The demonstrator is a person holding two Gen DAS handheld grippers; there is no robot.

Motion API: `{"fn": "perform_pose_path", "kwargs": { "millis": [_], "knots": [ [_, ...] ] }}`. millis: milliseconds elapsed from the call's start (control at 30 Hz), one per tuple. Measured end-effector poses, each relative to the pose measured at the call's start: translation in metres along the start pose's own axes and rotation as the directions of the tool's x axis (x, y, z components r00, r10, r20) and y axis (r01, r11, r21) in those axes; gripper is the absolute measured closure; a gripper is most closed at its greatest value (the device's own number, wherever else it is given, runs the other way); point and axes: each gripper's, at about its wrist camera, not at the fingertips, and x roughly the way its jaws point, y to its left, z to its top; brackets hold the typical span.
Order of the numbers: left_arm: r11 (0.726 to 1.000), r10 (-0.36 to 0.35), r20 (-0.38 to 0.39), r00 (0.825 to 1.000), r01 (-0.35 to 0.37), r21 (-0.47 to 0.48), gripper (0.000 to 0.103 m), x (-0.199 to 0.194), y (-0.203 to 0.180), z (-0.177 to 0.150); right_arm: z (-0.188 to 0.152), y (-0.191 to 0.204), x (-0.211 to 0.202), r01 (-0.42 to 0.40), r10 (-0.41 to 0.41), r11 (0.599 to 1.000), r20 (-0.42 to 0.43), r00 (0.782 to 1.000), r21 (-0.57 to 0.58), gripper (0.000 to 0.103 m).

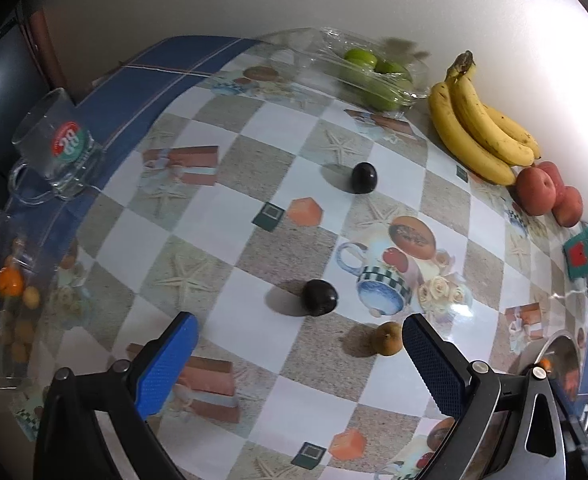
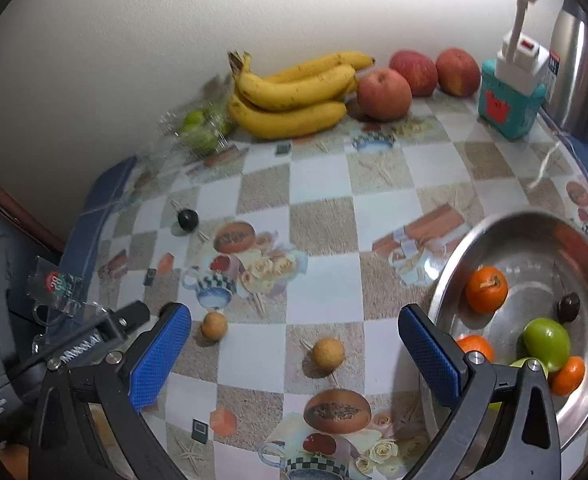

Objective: Organize fruits
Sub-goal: 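Reach the left tool around a black fruit while the right tool reaches a tan fruit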

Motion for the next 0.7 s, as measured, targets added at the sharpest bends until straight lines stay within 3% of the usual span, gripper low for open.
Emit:
{"fn": "perform_pose_path", "kwargs": {
  "millis": [267, 467, 567, 700],
  "knots": [
    [0.998, -0.034, -0.026, 0.999, 0.033, -0.046, 0.001, 0.015, 0.012, 0.006, -0.010, -0.001, 0.016, -0.012, 0.012, 1.000, -0.063, 0.998, 0.001, 0.000],
    [0.998, -0.049, -0.047, 0.998, 0.047, -0.045, 0.014, 0.027, 0.015, 0.010, -0.012, 0.015, 0.023, -0.044, 0.041, 0.998, -0.062, 0.997, -0.050, 0.000],
    [0.998, -0.053, -0.055, 0.997, 0.051, -0.042, 0.020, 0.032, 0.015, 0.010, -0.013, 0.017, 0.029, -0.008, 0.003, 0.998, -0.077, 0.997, -0.064, 0.001],
    [0.997, -0.070, -0.074, 0.995, 0.067, -0.047, 0.029, 0.040, 0.015, 0.011, -0.015, 0.011, 0.035, 0.015, -0.019, 0.999, -0.095, 0.995, -0.043, 0.013]
  ]
}}
